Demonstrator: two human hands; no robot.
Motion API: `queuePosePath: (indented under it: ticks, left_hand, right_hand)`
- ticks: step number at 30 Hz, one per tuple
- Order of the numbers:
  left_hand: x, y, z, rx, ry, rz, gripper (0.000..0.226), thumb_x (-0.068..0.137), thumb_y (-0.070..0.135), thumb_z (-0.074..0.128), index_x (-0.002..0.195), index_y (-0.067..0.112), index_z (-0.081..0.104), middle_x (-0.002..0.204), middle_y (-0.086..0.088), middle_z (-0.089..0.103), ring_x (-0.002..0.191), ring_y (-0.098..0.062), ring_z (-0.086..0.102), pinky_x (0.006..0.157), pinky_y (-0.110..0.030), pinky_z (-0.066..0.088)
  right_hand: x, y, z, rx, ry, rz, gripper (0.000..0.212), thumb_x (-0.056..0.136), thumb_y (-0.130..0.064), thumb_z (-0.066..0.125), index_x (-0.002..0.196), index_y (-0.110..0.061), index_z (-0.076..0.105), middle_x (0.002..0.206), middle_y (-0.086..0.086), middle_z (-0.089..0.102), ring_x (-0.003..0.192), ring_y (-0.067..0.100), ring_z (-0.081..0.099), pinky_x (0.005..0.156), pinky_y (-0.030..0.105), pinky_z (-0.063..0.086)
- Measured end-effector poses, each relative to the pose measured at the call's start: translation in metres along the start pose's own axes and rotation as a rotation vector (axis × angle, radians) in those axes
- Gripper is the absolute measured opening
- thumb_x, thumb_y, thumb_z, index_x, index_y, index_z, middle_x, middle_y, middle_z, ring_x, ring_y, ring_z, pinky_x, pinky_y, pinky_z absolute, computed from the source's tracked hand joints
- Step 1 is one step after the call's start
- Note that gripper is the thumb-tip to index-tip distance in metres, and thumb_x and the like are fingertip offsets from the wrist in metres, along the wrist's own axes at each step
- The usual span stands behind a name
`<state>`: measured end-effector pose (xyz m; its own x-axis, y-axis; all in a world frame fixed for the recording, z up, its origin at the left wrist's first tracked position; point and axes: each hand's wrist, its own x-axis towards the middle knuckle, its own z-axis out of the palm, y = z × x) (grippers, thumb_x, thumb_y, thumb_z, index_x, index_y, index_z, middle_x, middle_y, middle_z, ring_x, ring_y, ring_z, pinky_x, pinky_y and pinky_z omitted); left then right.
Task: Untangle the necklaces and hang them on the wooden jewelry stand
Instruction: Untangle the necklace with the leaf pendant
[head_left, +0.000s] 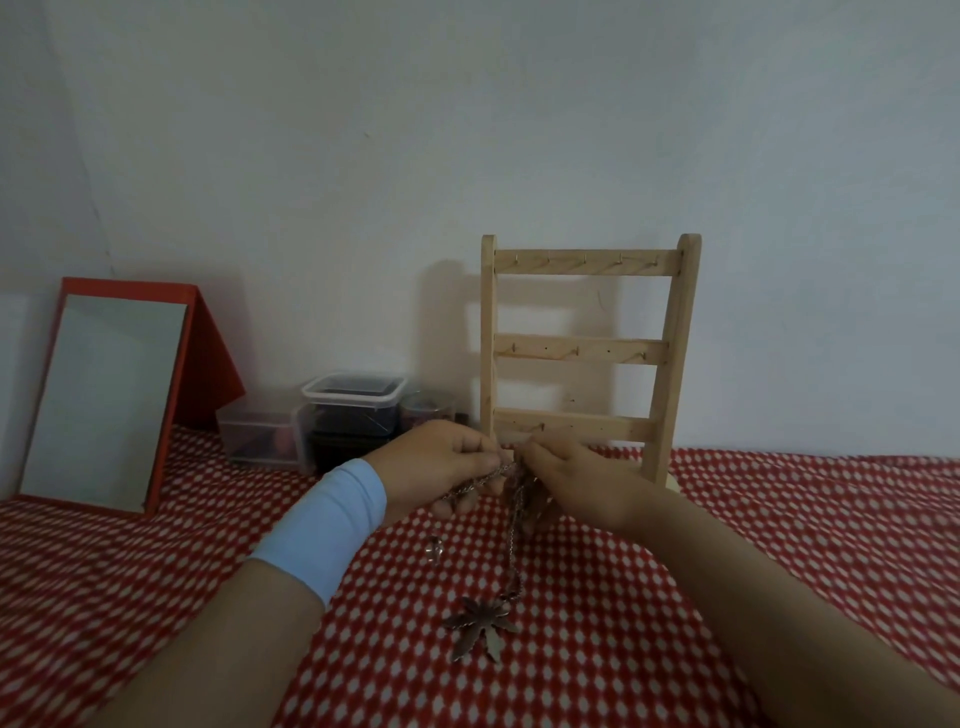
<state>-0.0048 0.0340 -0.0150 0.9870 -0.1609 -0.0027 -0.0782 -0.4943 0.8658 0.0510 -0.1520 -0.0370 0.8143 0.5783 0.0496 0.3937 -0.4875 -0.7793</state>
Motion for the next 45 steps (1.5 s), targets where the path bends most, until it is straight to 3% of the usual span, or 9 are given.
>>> queuePosePath:
  ticks: [3, 8, 13, 17, 22, 25, 30, 39, 45]
  left_hand:
    - [0.003, 0.001, 0.005, -0.042, 0.009, -0.045, 0.011, 0.098, 0.016, 0.056, 0.104, 0.015, 0.066, 0.083, 0.0, 0.074, 0.047, -0.009, 0.051, 0.038, -0.018, 0.036]
    - [0.009, -0.005, 0.008, -0.015, 0.047, -0.053, 0.024, 0.092, 0.019, 0.066, 0.116, 0.017, 0.062, 0.09, -0.007, 0.076, 0.045, -0.01, 0.052, 0.036, -0.019, 0.036]
    - [0.011, -0.013, 0.011, -0.02, 0.143, -0.051, 0.022, 0.086, 0.022, 0.074, 0.108, 0.022, 0.072, 0.062, 0.002, 0.066, 0.042, -0.006, 0.05, 0.039, -0.019, 0.038]
    - [0.01, -0.013, 0.012, 0.062, 0.169, -0.01, 0.024, 0.079, 0.024, 0.081, 0.101, 0.023, 0.073, 0.068, 0.009, 0.07, 0.049, -0.005, 0.057, 0.048, -0.019, 0.045]
    - [0.012, -0.011, 0.013, 0.271, 0.185, 0.107, 0.015, 0.075, 0.027, 0.082, 0.088, 0.031, 0.075, 0.088, 0.013, 0.072, 0.085, 0.002, 0.065, 0.076, -0.012, 0.047]
    - [0.012, -0.009, 0.016, 0.286, 0.188, 0.121, 0.021, 0.077, 0.024, 0.081, 0.096, 0.024, 0.073, 0.092, 0.013, 0.069, 0.083, 0.0, 0.064, 0.068, -0.007, 0.046]
    - [0.007, -0.006, 0.018, 0.054, 0.028, 0.031, 0.023, 0.091, 0.012, 0.066, 0.113, 0.02, 0.062, 0.098, -0.004, 0.068, 0.053, -0.011, 0.062, 0.041, -0.022, 0.046]
    - [0.006, -0.014, 0.016, -0.135, 0.124, 0.086, 0.022, 0.092, 0.015, 0.066, 0.113, 0.013, 0.072, 0.094, -0.003, 0.076, 0.063, -0.016, 0.07, 0.043, -0.02, 0.05]
    - [0.003, -0.009, 0.01, -0.062, 0.156, 0.153, 0.012, 0.087, 0.01, 0.072, 0.099, 0.014, 0.073, 0.097, -0.006, 0.073, 0.076, -0.023, 0.075, 0.048, -0.031, 0.057]
  right_hand:
    - [0.003, 0.003, 0.0, -0.037, 0.031, -0.046, 0.041, 0.11, -0.041, 0.031, 0.124, -0.021, 0.065, 0.111, 0.003, 0.07, 0.097, 0.017, 0.069, 0.092, 0.035, 0.057]
    - [0.004, 0.007, -0.004, 0.126, 0.013, -0.038, 0.041, 0.109, -0.042, 0.038, 0.118, -0.022, 0.072, 0.105, -0.005, 0.077, 0.099, 0.008, 0.071, 0.098, 0.034, 0.054]
    - [0.003, 0.011, -0.009, 0.088, 0.017, -0.058, 0.034, 0.106, -0.043, 0.045, 0.109, -0.027, 0.075, 0.109, -0.01, 0.076, 0.108, 0.009, 0.068, 0.104, 0.044, 0.05]
    - [0.004, 0.011, -0.01, 0.061, -0.016, -0.074, 0.032, 0.105, -0.045, 0.049, 0.103, -0.028, 0.077, 0.107, -0.009, 0.076, 0.104, 0.008, 0.069, 0.103, 0.042, 0.051]
    - [0.001, 0.003, -0.013, 0.024, -0.057, -0.123, 0.021, 0.097, -0.038, 0.064, 0.084, -0.026, 0.076, 0.092, -0.005, 0.076, 0.092, 0.009, 0.069, 0.089, 0.03, 0.052]
    - [-0.001, 0.004, -0.02, -0.046, -0.056, -0.171, 0.01, 0.091, -0.032, 0.074, 0.081, -0.028, 0.074, 0.087, -0.011, 0.074, 0.086, 0.002, 0.067, 0.082, 0.02, 0.05]
    - [-0.001, 0.009, -0.027, -0.09, 0.011, -0.238, 0.008, 0.082, -0.018, 0.083, 0.084, -0.018, 0.075, 0.082, -0.013, 0.071, 0.077, 0.002, 0.066, 0.073, 0.016, 0.054]
    - [0.003, 0.013, -0.023, 0.13, 0.135, -0.372, 0.01, 0.078, -0.003, 0.082, 0.086, -0.005, 0.076, 0.084, 0.009, 0.075, 0.079, 0.025, 0.072, 0.078, 0.037, 0.064]
    - [0.005, 0.012, -0.022, 0.078, 0.17, -0.443, 0.011, 0.079, 0.002, 0.081, 0.084, -0.007, 0.076, 0.084, 0.003, 0.071, 0.077, 0.024, 0.07, 0.074, 0.035, 0.063]
